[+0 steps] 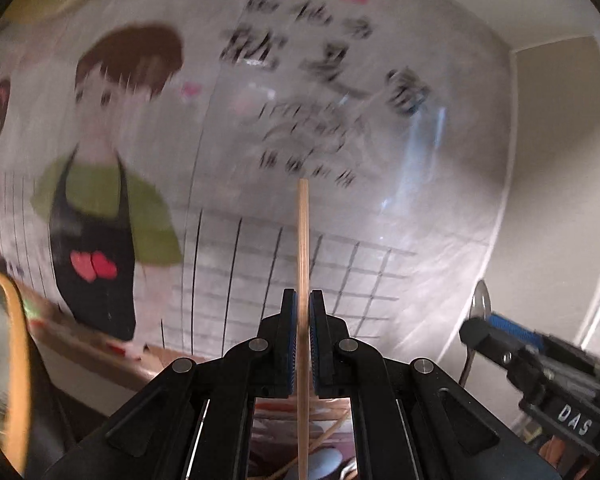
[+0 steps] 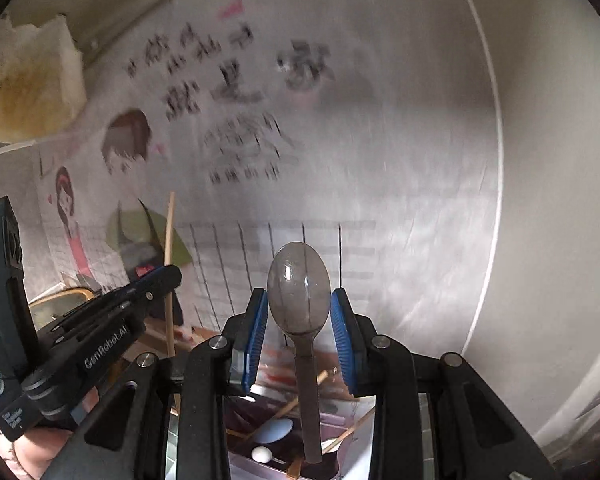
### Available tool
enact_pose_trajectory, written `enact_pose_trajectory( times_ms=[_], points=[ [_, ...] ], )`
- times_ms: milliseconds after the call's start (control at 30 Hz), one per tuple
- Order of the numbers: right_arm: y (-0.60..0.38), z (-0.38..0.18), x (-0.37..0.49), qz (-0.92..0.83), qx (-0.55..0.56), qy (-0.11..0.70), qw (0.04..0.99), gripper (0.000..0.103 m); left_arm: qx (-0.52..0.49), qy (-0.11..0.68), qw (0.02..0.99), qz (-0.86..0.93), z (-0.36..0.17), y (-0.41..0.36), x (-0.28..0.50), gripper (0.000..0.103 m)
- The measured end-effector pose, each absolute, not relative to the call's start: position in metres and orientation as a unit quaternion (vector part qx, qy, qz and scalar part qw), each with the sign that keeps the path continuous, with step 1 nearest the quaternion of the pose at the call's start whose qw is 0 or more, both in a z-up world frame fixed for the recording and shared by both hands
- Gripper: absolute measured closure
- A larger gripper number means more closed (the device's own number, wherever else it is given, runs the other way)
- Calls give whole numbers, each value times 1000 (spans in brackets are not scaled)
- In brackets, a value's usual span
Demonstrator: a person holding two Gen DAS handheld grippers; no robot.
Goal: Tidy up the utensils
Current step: 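Lift the metal spoon and chopstick above the purple holder with both tools, then drop the metal spoon and chopstick into the holder, opening both tools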
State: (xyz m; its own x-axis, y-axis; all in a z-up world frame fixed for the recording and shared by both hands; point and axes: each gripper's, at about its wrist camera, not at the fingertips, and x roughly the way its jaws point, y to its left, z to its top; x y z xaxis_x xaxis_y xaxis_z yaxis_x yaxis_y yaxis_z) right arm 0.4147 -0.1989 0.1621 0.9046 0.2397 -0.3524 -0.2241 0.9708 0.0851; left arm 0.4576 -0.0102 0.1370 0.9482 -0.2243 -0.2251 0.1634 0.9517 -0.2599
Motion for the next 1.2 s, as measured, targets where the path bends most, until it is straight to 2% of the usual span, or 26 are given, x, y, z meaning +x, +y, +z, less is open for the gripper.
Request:
enact_pose_trajectory(
  times_ms=[633,1000,1067,1133,1200],
  points=[
    [-191,50,459,133,32,273,952,73,-93,189,976,-63,37,-17,491,97],
    [-192,13,448,127,38,337,932,73,-102,284,951,-69,0,-16,478,95],
    [-194,12,445,121,41,352,927,73,-99,297,947,-69,1,-16,472,89],
    [-194,12,442,118,48,367,922,73,-106,305,944,-70,6,-14,464,67],
    [-196,15,435,115,56,374,919,73,-115,300,944,-71,13,-10,451,55]
  ],
)
